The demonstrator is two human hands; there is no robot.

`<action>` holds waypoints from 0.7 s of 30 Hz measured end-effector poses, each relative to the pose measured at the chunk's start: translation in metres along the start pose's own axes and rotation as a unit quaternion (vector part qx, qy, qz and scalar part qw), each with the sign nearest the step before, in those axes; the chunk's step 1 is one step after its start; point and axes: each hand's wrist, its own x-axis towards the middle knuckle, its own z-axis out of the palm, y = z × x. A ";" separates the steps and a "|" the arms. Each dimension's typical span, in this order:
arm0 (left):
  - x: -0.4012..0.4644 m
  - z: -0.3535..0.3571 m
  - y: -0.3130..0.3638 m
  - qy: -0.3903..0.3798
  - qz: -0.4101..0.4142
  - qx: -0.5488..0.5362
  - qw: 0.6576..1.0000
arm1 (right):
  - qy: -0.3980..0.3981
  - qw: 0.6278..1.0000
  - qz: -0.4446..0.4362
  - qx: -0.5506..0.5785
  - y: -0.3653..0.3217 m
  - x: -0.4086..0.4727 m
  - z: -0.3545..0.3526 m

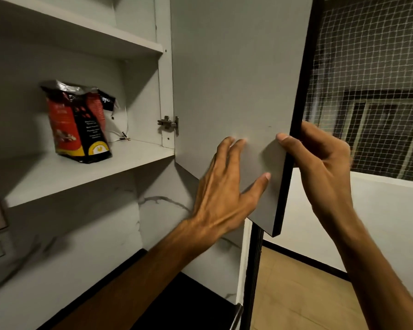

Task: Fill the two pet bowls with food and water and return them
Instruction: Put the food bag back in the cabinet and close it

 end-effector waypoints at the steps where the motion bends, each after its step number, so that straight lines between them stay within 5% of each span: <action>1: -0.002 -0.004 -0.002 0.004 -0.001 -0.006 1.000 | -0.006 1.000 -0.003 0.006 -0.003 -0.002 0.004; 21: -0.046 -0.093 -0.036 0.040 -0.061 -0.167 0.983 | -0.068 0.993 -0.022 0.091 -0.037 -0.017 0.100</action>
